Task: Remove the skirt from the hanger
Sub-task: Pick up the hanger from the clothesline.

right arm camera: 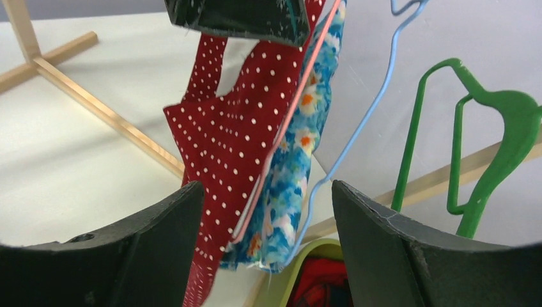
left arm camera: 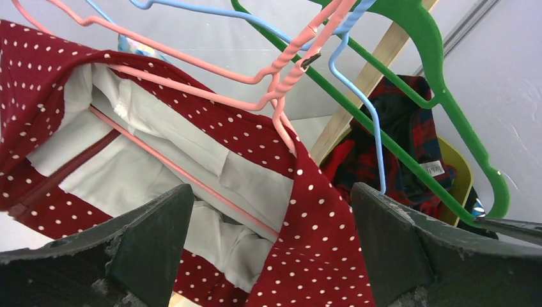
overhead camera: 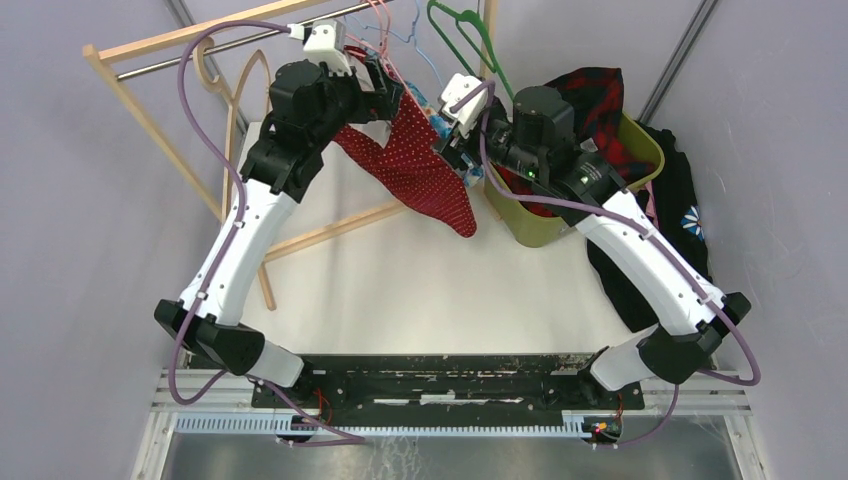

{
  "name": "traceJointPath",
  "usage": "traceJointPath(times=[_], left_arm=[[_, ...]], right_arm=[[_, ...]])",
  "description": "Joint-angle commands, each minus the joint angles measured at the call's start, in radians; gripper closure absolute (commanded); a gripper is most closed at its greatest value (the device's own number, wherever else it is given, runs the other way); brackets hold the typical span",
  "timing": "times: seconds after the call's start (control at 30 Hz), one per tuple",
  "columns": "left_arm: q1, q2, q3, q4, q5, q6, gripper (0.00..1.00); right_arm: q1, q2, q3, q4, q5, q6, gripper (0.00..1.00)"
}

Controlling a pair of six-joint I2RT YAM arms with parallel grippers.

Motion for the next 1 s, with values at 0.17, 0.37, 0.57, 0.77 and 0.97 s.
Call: traceJointPath(times=[0.17,0.37,0.57,0.77,0.97], left_arm=[[-0.003,0.009,0.012,0.038,-0.067,-0.063,0.01],[-0.003,-0.063,-0.05,0.018,-0.118,-0.009,0.01],[-0.003,-0.11,-0.099,0.022,-0.129,0.003,0.01],[-0.004,-0.113,-0.15,0.021,-0.177,0.069,0.01],[-0.003,-0.08,-0.153,0.016,-0.186,0.098,0.01]], right_arm=[[0.002,-0.053,-0.036,0.069,0.083,-0.047,0.21],[0.002,-0.044,-0.031,0.071,0.104,-0.066,0.21],[0.002,-0.029,-0.029,0.073,0.096,-0.057,0.21],[0.001,-0.029,-0.027,0.069,0.095,-0.056,0.21],[0.001,-0.037,-0.03,0.064,0.096,-0.059,0.21]])
